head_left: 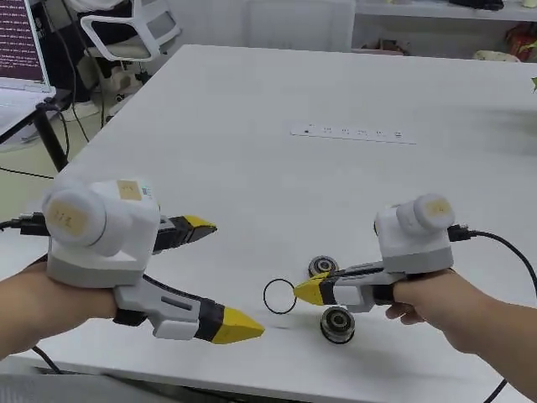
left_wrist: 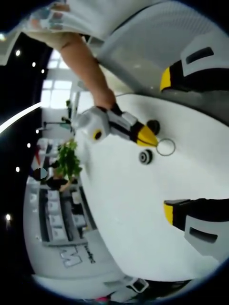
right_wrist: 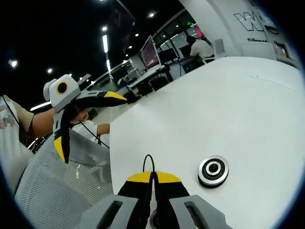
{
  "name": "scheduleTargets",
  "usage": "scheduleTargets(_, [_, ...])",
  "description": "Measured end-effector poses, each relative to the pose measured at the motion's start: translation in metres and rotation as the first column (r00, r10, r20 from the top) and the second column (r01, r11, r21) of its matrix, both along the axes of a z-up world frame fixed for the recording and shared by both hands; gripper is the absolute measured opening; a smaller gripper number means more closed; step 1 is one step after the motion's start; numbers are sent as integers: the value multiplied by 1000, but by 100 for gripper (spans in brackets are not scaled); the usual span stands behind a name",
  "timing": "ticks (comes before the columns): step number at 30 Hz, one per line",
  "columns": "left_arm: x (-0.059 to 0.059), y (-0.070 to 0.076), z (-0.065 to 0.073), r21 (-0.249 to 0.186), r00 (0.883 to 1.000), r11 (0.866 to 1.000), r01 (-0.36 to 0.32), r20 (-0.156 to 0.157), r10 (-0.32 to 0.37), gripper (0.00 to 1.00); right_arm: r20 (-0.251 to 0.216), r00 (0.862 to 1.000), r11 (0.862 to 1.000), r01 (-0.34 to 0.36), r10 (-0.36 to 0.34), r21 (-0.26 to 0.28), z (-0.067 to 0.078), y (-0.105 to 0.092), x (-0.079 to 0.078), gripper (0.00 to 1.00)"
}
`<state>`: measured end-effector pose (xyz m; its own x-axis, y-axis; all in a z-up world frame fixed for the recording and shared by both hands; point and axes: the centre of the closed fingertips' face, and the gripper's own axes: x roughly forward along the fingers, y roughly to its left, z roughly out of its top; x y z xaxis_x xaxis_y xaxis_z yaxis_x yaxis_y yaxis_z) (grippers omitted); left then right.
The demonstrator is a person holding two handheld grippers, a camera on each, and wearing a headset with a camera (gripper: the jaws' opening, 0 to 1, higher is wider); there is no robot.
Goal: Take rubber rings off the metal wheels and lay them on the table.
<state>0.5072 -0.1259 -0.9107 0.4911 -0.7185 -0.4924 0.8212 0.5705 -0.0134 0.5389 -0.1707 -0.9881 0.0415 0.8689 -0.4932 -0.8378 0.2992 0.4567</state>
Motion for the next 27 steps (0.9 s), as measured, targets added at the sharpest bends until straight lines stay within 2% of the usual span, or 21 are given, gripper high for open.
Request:
scheduleTargets(4, [0, 0, -1, 5, 1000, 1000, 1, -1, -1, 94, 14, 1000, 999, 9, -9, -45, -10, -2, 5, 0])
scheduleTargets(13, [0, 1, -4, 14, 1000, 1000, 4, -8, -4, 94, 61, 998, 995, 17, -11, -98, -19, -5, 11, 0])
scheduleTargets(21, [-1, -1, -6, 13, 1000, 1000, 16, -18, -16, 94, 78, 997, 995, 24, -17, -100, -20, -6, 13, 8])
scheduleTargets(27, [-2, -3, -8, 24, 999, 999, 25, -26, -24, 95, 81, 996, 997, 35, -29, -72, -14, -7, 15, 15])
